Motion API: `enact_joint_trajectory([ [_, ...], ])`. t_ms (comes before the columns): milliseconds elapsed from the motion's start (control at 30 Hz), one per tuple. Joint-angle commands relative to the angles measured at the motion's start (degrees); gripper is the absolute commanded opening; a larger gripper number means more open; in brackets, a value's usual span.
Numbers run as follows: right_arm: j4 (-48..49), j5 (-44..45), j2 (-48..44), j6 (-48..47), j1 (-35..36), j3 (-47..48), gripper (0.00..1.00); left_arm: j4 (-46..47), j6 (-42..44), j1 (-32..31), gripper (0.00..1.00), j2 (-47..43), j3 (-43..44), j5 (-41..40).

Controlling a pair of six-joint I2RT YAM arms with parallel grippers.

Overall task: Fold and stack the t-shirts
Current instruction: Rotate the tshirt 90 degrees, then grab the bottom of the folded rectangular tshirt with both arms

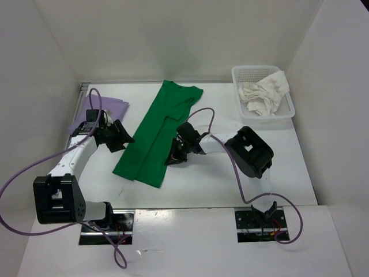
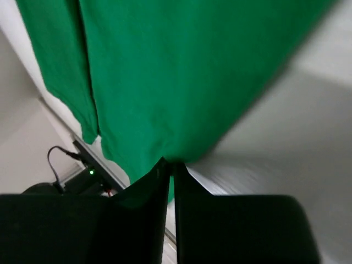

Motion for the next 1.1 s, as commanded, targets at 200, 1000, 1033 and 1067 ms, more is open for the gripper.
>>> enact_joint_trajectory([
  [200,-8.50,9.38,-17.79,-4.66,-9.24,-14.08,0.01,0.47,-2.10,-11.38,0.60,-0.95,-2.45,-2.53],
  [1000,-9.31,4.29,-41.99,5.26,-10.05,-39.94,0.41,-0.51,-13.71,-22.29,0.49,1.25,-18.72,2.82],
  [1033,-8.71,4.29,-40.85,4.65,-9.52,-39.94,0.41,0.11,-13.71,-22.90,0.51,2.38,-18.72,3.35],
  [1067,-8.70,4.29,-40.32,4.64,-9.52,-39.16,0.43,0.73,-13.71,-22.91,0.51,3.26,-18.72,3.36],
])
